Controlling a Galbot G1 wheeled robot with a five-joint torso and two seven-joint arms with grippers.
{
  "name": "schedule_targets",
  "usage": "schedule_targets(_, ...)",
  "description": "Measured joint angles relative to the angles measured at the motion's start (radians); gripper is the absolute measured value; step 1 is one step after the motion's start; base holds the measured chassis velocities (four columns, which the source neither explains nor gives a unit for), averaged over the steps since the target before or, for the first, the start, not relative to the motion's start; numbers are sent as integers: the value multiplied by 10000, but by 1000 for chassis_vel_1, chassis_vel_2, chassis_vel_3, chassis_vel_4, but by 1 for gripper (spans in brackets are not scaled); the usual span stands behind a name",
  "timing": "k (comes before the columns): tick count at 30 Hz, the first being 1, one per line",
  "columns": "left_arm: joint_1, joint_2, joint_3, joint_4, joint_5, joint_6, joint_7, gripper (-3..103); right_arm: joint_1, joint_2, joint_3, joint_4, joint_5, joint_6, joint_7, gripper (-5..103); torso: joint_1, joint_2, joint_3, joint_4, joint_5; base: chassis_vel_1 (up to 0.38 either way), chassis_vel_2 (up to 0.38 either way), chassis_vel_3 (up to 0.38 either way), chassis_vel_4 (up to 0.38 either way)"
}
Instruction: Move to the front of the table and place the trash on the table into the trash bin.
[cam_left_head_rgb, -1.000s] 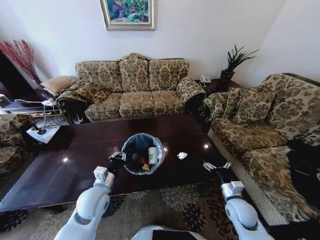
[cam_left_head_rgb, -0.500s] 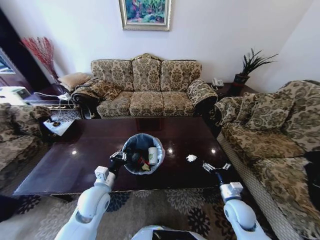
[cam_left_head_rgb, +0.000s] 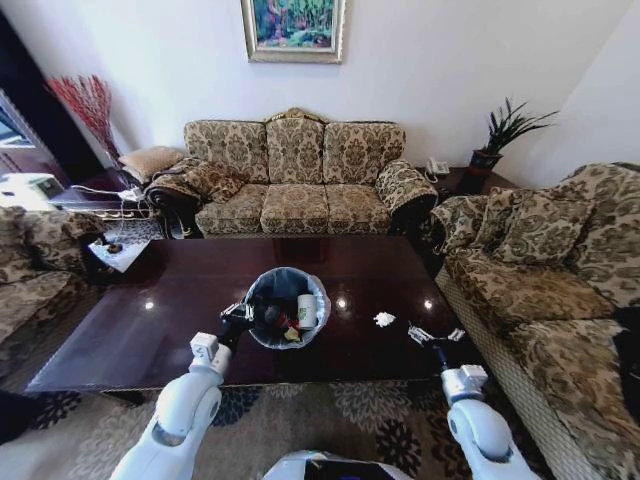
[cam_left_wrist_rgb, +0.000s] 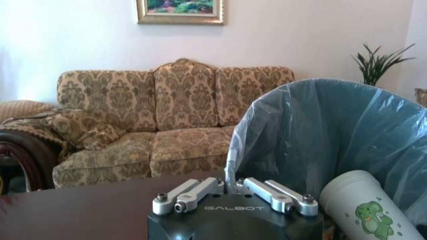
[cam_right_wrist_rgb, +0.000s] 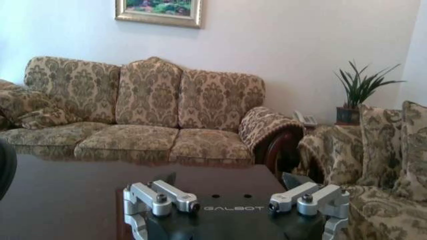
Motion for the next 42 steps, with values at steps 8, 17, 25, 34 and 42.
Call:
schedule_targets(8, 53, -8, -6, -52, 11, -9, 2, 3, 115, -13, -14, -134, -5, -88, 56, 100, 4, -4, 1, 0, -1, -81, 85, 88, -83)
schedule_targets(17, 88, -36, 8, -81, 57, -9, 5, 3, 141, 70, -92, -453, -66, -68, 23, 100, 0, -3, 0, 0, -1, -51, 52, 53, -54)
schedule_targets(25, 146, -49, 74, -38, 162, -9, 14, 3, 1029, 152, -821, -2329, -64, 182, 36, 100, 4, -4, 3, -2, 0, -35, 19, 22, -26)
schedule_targets(34, 359, -13, -127, -31, 169, -10, 4, 3, 3137, 112, -2273, -5037, 599, -90, -92, 100, 0, -3, 1, 3, 0, 0, 0, 0, 0)
schedule_targets(42, 304, -24, -151, 83, 164, -9, -17, 3, 3429, 208, -2698, -5489, 881, -374, 125, 94, 1, -2, 1, -1, -3, 0, 0, 0, 0)
